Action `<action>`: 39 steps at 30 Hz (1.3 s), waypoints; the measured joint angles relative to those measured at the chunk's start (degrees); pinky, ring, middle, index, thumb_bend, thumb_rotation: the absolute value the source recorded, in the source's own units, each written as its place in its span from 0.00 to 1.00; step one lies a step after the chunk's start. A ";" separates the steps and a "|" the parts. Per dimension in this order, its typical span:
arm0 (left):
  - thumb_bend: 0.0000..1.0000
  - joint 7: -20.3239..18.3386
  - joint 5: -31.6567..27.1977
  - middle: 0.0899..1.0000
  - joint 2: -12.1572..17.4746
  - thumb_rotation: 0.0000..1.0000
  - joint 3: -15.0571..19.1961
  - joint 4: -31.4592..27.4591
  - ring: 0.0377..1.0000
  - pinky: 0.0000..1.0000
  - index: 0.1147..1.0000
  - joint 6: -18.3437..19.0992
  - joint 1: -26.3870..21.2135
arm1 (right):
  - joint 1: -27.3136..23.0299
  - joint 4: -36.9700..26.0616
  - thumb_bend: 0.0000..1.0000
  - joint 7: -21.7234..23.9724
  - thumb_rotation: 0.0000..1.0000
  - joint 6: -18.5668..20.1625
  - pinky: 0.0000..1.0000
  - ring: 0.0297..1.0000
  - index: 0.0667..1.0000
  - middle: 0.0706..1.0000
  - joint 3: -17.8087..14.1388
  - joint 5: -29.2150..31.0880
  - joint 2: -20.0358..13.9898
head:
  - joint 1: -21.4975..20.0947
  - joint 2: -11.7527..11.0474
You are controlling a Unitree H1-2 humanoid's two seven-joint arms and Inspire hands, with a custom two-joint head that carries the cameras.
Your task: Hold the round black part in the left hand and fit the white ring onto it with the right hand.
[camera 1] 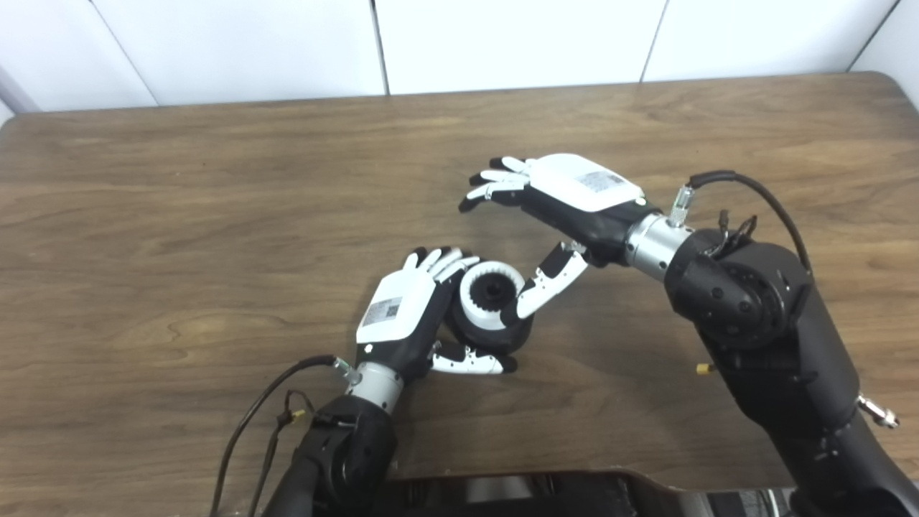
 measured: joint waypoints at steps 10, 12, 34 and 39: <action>1.00 -1.89 2.09 0.99 -0.42 0.40 0.56 -0.01 0.99 1.00 0.99 0.18 -0.36 | -0.26 0.00 1.00 0.00 0.39 0.27 1.00 1.00 0.83 0.94 -0.03 -0.01 0.78 | 0.35 -0.26; 1.00 -2.34 2.24 0.99 -0.57 0.41 0.71 -0.02 0.99 1.00 1.00 0.19 -0.37 | -0.53 0.00 1.00 0.00 0.39 0.35 1.00 1.00 0.83 0.93 -0.04 -0.01 1.02 | 0.62 -0.35; 1.00 -20.67 -2.90 0.96 2.55 0.40 9.10 -10.85 0.98 1.00 0.94 8.41 -2.25 | -1.38 0.52 1.00 -0.48 0.38 0.39 1.00 1.00 0.83 0.94 -1.27 -0.03 0.32 | 1.76 -1.84; 1.00 -26.66 -3.65 0.99 4.22 0.39 10.85 -12.83 1.00 1.00 0.98 10.37 -4.09 | -1.48 1.07 1.00 -0.88 0.41 0.33 1.00 1.00 0.84 0.94 -1.48 0.51 0.31 | 2.46 -2.37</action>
